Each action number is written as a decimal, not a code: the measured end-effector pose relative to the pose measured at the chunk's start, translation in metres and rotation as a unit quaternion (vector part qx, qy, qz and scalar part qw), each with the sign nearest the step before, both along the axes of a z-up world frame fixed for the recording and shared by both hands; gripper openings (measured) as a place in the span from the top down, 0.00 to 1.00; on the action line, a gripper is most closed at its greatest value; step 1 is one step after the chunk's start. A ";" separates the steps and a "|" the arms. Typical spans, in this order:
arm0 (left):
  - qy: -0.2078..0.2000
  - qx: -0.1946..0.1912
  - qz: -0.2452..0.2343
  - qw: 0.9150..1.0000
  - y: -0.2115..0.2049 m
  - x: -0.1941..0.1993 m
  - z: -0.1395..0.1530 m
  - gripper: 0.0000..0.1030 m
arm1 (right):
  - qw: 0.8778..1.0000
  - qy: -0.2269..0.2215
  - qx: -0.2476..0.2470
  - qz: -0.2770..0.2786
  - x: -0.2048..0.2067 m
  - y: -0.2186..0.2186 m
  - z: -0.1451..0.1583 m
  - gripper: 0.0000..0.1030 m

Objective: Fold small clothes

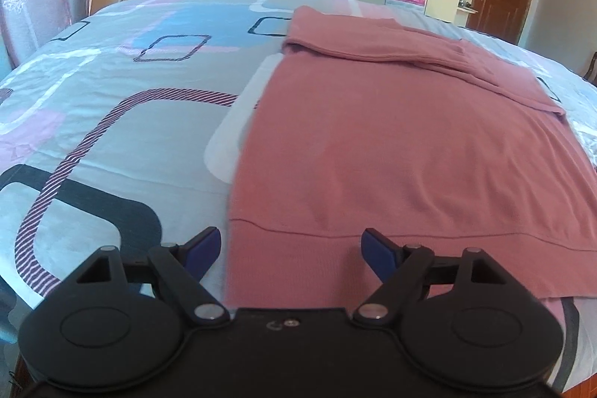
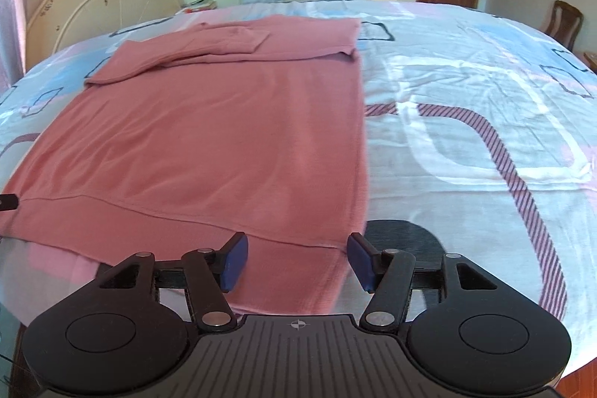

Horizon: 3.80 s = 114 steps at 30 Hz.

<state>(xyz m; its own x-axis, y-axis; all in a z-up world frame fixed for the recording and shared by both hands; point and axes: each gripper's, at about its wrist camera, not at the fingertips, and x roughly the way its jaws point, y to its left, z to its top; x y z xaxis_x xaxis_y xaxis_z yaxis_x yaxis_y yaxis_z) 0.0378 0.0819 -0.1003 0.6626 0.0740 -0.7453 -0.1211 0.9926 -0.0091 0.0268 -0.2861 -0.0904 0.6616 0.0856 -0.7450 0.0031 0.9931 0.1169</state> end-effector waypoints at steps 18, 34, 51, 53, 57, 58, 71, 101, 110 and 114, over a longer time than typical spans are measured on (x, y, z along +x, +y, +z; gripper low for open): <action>0.034 -0.052 -0.010 0.998 0.034 0.021 -0.015 0.33 | 0.998 0.048 0.033 -0.026 0.015 -0.011 -0.009 0.56; 0.079 -0.136 -0.050 0.986 0.038 0.029 -0.010 0.87 | 0.995 0.078 0.054 -0.025 0.018 -0.014 -0.005 0.65; -0.004 -0.191 -0.091 0.977 0.032 0.081 0.042 0.92 | 0.986 0.031 0.161 -0.020 0.054 -0.029 0.046 0.87; -0.018 -0.197 -0.092 0.976 0.031 0.095 0.051 0.92 | 0.984 0.019 0.174 -0.026 0.067 -0.033 0.054 0.87; -0.043 -0.208 -0.093 0.973 0.029 0.130 0.065 0.92 | 0.983 -0.008 0.178 -0.037 0.101 -0.041 0.069 0.87; -0.049 -0.209 -0.093 0.972 0.029 0.140 0.068 0.92 | 0.984 -0.015 0.176 -0.038 0.111 -0.042 0.072 0.88; -0.070 -0.237 -0.066 0.967 0.025 0.289 0.057 0.92 | 0.974 -0.027 0.201 -0.103 0.273 -0.071 0.065 0.88; 0.001 -0.120 -0.144 0.982 0.009 0.407 -0.011 0.37 | 0.994 0.001 0.097 -0.054 0.392 -0.068 0.003 0.42; 0.004 -0.089 -0.188 0.978 0.017 0.406 -0.021 0.85 | 0.997 0.035 0.068 -0.008 0.417 -0.062 -0.026 0.87; -0.008 -0.072 -0.221 0.973 0.012 0.398 -0.013 0.88 | 0.998 0.032 0.047 0.032 0.414 -0.054 -0.022 0.91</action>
